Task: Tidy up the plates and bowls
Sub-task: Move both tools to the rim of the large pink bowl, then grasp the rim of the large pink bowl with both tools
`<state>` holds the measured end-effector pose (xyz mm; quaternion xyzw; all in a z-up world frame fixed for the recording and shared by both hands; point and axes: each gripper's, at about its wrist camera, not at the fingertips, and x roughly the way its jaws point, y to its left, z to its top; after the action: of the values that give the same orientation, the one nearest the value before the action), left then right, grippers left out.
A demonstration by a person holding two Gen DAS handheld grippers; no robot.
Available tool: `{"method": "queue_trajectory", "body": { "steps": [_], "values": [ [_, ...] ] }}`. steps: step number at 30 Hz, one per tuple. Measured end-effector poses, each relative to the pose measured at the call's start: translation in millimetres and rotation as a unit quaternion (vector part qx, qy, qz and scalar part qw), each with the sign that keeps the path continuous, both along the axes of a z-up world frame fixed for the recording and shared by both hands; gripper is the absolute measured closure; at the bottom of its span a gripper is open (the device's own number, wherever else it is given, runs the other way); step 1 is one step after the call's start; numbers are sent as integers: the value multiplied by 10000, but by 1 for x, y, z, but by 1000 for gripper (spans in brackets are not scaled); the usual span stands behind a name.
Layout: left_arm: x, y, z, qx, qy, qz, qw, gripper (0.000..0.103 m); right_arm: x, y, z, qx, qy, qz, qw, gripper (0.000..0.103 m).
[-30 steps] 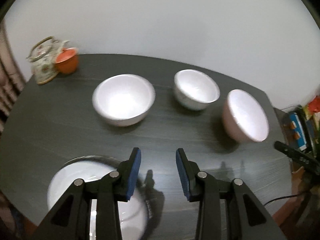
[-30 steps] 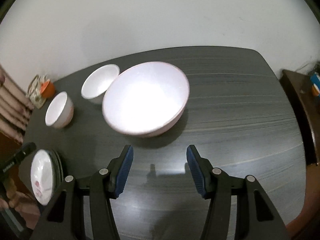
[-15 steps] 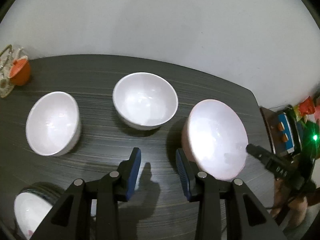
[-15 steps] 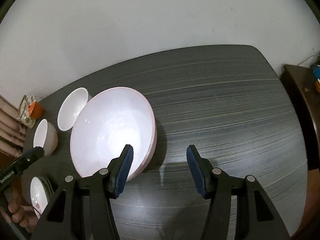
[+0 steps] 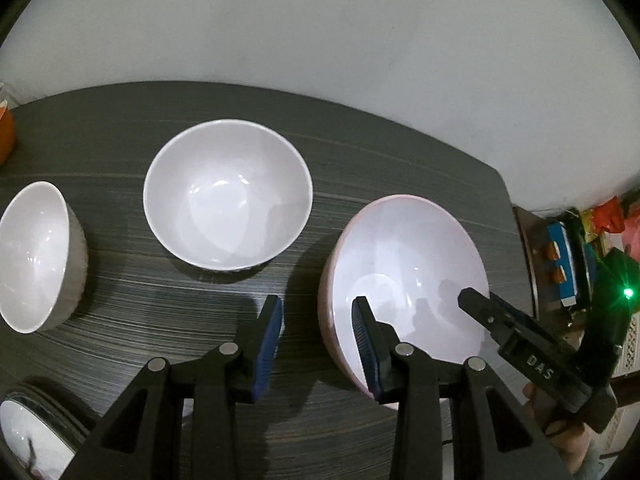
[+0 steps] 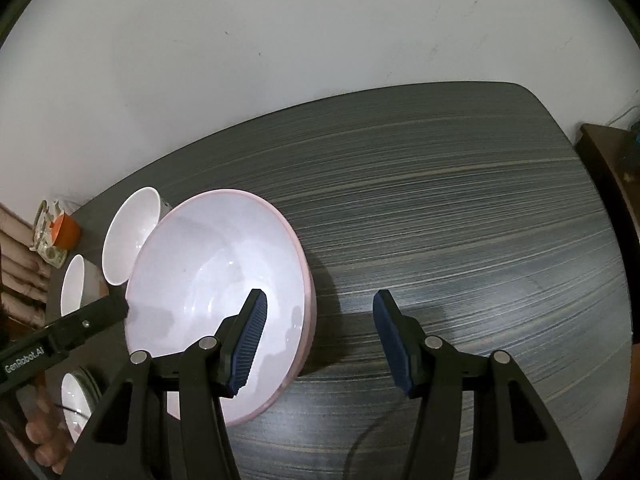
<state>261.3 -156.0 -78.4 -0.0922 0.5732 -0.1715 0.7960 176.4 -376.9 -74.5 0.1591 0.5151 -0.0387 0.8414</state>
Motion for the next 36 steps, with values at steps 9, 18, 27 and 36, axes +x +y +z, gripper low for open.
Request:
{"method": "queue_trajectory", "body": {
  "steps": [9, 18, 27, 36],
  "values": [
    [5, -5, -16, 97, 117, 10, 9999, 66, 4, -7, -13, 138, 50, -99, 9998, 56],
    [-2, -10, -16, 52, 22, -162, 9999, 91, 8, 3, -21, 128, 176, 66, 9997, 89],
    [-11, 0, -12, 98, 122, -168, 9997, 91, -5, 19, 1, -27, 54, 212, 9998, 91],
    [-49, 33, -2, 286, 180, -223, 9992, 91, -30, 45, 5, 119, 189, 261, 9994, 91]
  ]
}}
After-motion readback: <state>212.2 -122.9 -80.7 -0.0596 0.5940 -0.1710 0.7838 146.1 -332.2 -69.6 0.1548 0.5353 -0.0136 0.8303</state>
